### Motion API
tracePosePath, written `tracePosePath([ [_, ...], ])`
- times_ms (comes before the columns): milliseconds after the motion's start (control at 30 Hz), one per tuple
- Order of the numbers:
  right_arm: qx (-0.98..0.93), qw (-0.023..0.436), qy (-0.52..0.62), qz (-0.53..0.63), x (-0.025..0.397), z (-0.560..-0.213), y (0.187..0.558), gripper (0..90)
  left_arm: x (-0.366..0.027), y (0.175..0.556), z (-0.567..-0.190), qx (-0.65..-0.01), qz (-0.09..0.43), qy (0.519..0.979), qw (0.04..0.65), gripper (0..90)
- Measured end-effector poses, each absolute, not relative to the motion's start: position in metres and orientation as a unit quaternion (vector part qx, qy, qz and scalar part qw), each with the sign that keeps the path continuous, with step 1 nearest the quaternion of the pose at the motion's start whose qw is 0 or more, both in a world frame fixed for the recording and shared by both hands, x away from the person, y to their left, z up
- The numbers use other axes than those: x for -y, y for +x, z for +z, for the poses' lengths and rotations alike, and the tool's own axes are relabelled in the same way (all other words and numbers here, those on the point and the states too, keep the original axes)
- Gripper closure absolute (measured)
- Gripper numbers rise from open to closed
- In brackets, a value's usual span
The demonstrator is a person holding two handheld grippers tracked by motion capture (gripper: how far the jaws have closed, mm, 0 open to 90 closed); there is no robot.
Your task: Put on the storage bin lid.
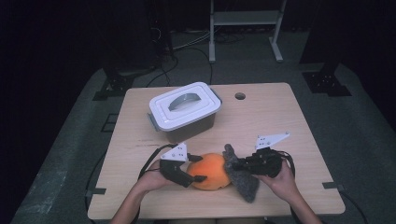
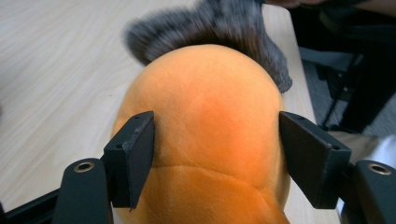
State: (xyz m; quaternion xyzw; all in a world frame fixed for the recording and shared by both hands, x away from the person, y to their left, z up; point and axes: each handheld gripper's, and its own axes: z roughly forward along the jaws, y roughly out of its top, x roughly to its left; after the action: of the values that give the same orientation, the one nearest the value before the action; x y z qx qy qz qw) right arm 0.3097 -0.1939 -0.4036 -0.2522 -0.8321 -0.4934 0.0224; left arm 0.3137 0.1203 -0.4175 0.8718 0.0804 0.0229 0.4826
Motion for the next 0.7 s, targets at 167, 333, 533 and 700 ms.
tracePosePath([
  [167, 0.846, 0.019, -0.229, -0.481, 0.176, -0.403, 0.307, 78.4, -0.118, 0.313, -0.412, -0.082, 0.016, 0.874, 0.479, 19.3],
  [333, 0.848, 0.024, -0.218, -0.482, 0.172, -0.402, 0.300, 78.4, -0.112, 0.317, -0.410, -0.110, 0.014, 0.875, 0.470, 9.8],
  [533, 0.854, 0.006, -0.203, -0.479, 0.161, -0.396, 0.297, 78.3, -0.110, 0.313, -0.413, -0.094, 0.031, 0.879, 0.466, 35.3],
  [700, 0.839, -0.006, -0.222, -0.497, 0.173, -0.389, 0.301, 78.4, -0.104, 0.309, -0.407, -0.079, 0.104, 0.863, 0.488, 41.8],
])
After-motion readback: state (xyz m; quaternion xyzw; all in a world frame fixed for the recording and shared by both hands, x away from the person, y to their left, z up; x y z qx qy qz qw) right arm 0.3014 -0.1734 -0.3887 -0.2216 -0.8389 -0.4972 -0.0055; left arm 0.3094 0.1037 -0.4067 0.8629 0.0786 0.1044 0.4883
